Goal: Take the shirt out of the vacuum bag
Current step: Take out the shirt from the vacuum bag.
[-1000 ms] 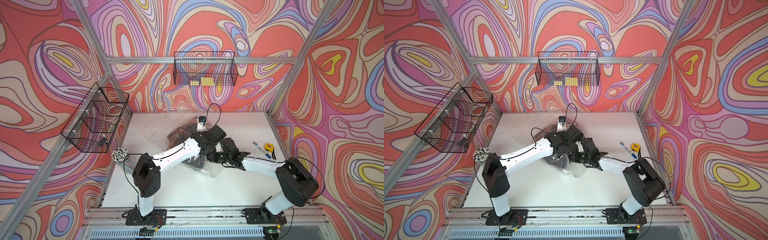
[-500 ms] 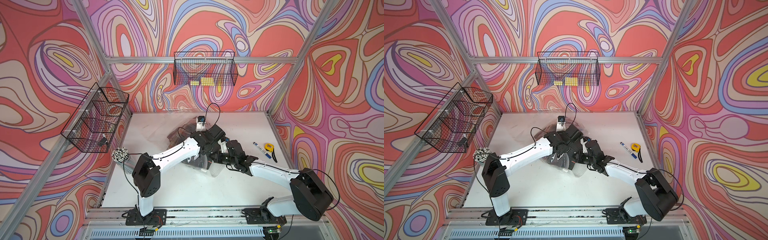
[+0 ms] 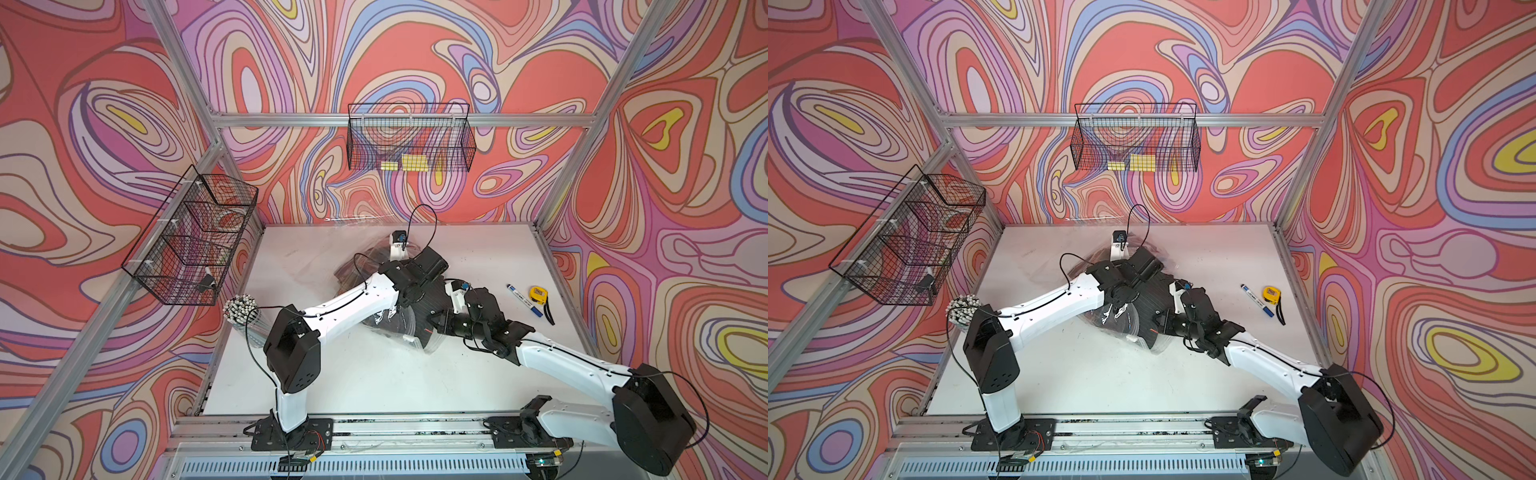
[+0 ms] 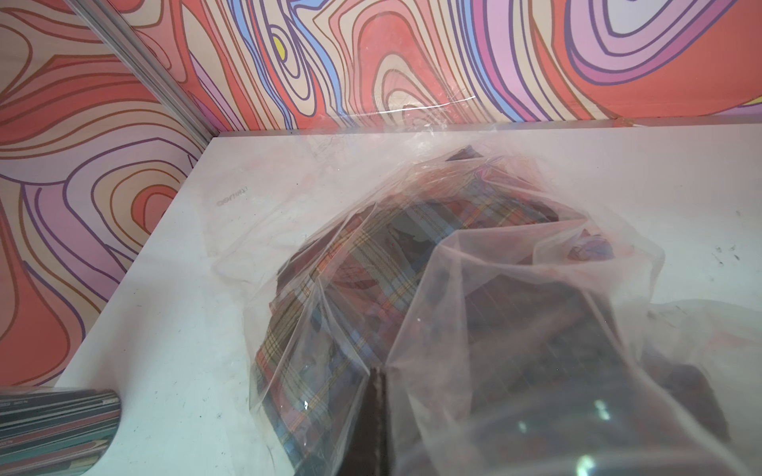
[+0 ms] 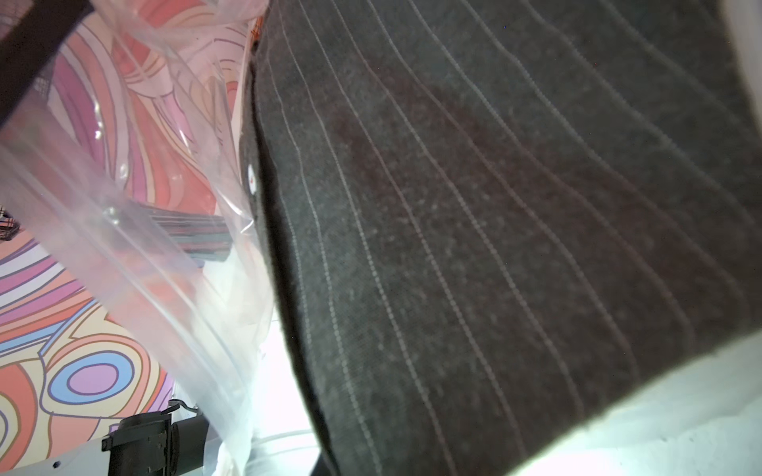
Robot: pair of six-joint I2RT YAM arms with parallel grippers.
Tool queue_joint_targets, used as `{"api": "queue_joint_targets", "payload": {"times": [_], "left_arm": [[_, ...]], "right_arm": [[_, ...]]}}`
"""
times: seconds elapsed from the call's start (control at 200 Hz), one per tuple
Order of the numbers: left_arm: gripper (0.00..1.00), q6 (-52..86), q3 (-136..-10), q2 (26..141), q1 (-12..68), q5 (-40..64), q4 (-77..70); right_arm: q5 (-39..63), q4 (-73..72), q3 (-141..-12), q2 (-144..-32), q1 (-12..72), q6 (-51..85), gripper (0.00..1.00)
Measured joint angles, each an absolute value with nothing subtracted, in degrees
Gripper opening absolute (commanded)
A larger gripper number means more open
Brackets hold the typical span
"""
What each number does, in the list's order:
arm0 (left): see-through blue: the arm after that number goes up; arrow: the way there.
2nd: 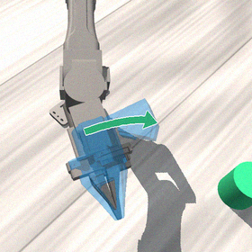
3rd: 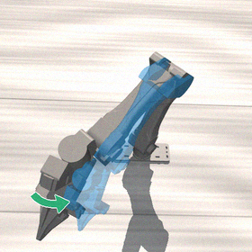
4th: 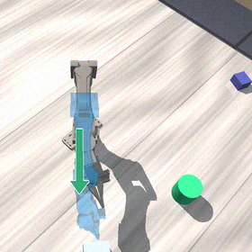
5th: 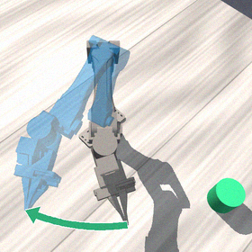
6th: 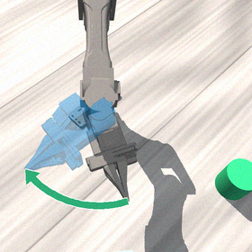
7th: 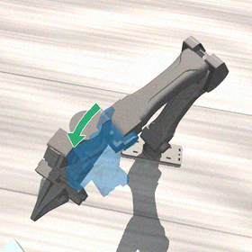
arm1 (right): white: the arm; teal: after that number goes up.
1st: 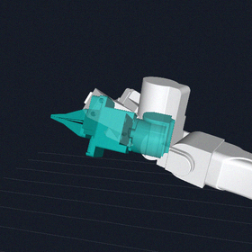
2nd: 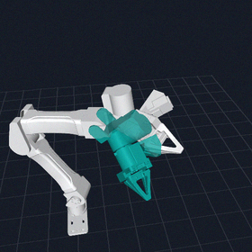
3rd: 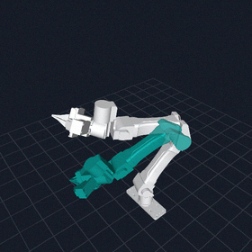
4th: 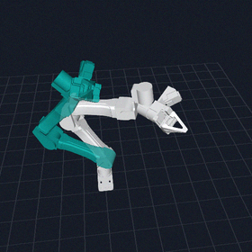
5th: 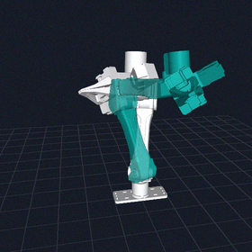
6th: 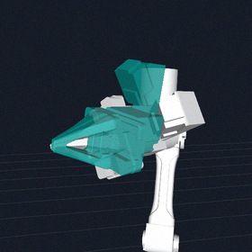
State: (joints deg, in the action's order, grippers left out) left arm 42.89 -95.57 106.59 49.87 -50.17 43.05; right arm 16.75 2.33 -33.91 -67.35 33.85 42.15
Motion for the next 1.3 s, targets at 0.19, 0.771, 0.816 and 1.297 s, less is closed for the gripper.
{"api": "queue_joint_targets", "payload": {"times": [0.19,0.771,0.816,1.297], "left_arm": [[0.00,42.70,-95.57,107.83,49.10,-49.58,42.74],[0.00,41.78,-93.32,109.58,45.56,-49.04,39.55],[0.00,41.76,-92.64,109.58,45.34,-48.95,39.29],[0.00,41.60,-90.85,108.92,44.99,-48.21,38.33]], "right_arm": [[12.03,11.57,-32.18,-55.07,33.85,42.50,0.00],[-7.60,36.16,-44.47,-44.82,28.99,37.74,0.00],[-8.58,37.26,-45.91,-44.14,28.01,36.99,0.00],[-19.11,41.52,-45.34,-41.43,26.94,33.32,0.00]]}}
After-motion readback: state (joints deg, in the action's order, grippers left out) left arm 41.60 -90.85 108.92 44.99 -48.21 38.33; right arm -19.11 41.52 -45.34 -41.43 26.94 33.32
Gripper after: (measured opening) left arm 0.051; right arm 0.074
